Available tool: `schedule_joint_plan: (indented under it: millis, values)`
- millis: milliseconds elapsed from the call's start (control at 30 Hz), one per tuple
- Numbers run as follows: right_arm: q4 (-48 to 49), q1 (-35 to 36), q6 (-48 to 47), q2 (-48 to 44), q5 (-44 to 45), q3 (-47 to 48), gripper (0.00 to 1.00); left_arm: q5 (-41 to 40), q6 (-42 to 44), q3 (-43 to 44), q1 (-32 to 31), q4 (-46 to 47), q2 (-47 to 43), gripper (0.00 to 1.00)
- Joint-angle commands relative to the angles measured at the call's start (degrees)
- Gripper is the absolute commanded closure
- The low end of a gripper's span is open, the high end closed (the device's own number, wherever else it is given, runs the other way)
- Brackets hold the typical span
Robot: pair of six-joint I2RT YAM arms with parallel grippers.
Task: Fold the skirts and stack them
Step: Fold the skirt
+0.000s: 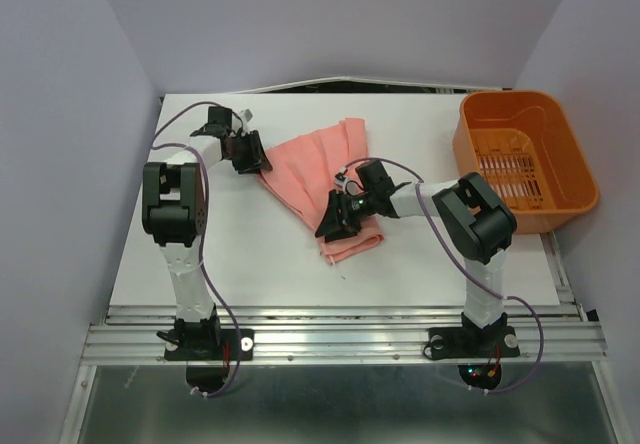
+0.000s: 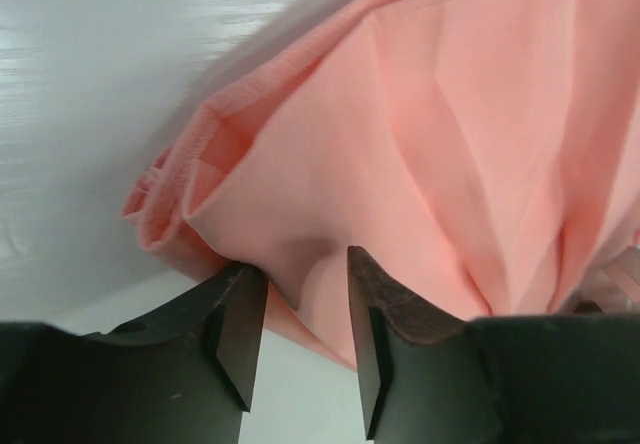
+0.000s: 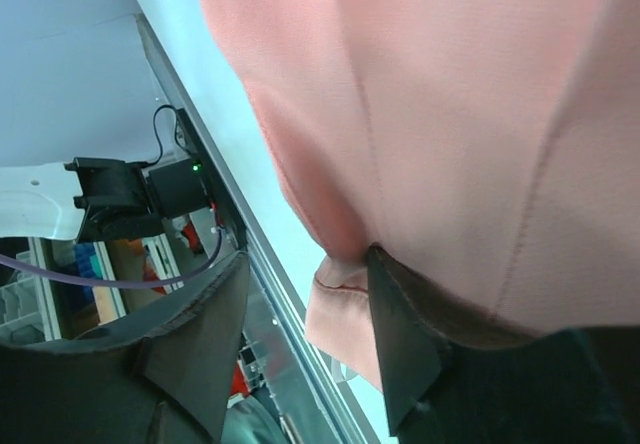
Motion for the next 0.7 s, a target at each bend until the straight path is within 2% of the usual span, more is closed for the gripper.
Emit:
schedule_joint_plan:
  millis: [0,133,167,233,333,433,567,600,667]
  values:
    - [4.24,2.27,-1.63,-2.01,3.18,-1.07,0.42,9.31,4.82,2.97,0.37,2.14,-10.53,0.50]
    - [4.15,2.80,-3.64,-4.37,2.13,2.88,0.25,13.97,1.41,-1.06,0.02,5.92,-15.54,0.49]
    - [3.46,2.80,-6.26,-5.26,2.21,3.94,0.18,14.50,-0.08,-1.86,-0.24,6.53,-16.86,0.49]
    - [-0.04,2.80,-8.82,-6.84,2.13,7.63,0.14,15.56,-1.32,-4.22,-1.29,8.73,-17.75,0.49]
    - [-5.48,2.80,-12.96,-9.83,0.28,10.79,0.14,16.44,-3.78,-7.21,-2.61,12.94,-18.98,0.51]
    - [-8.75,0.26,-15.42,-13.61,-2.26,9.49,0.16,18.28,-6.50,-9.77,-4.55,16.11,-19.07,0.55]
    - [-12.97,-5.28,-20.07,-15.02,-6.22,4.84,0.24,18.90,-9.58,-13.28,-6.84,18.84,-17.32,0.59]
    - [-16.64,-7.29,-24.61,-13.98,-7.27,4.22,0.29,19.60,-9.94,-13.81,-6.66,18.41,-15.14,0.61]
    - [-20.35,-8.01,-29.21,-12.48,-8.77,3.51,0.33,20.92,-9.42,-13.30,-6.14,17.01,-12.32,0.63]
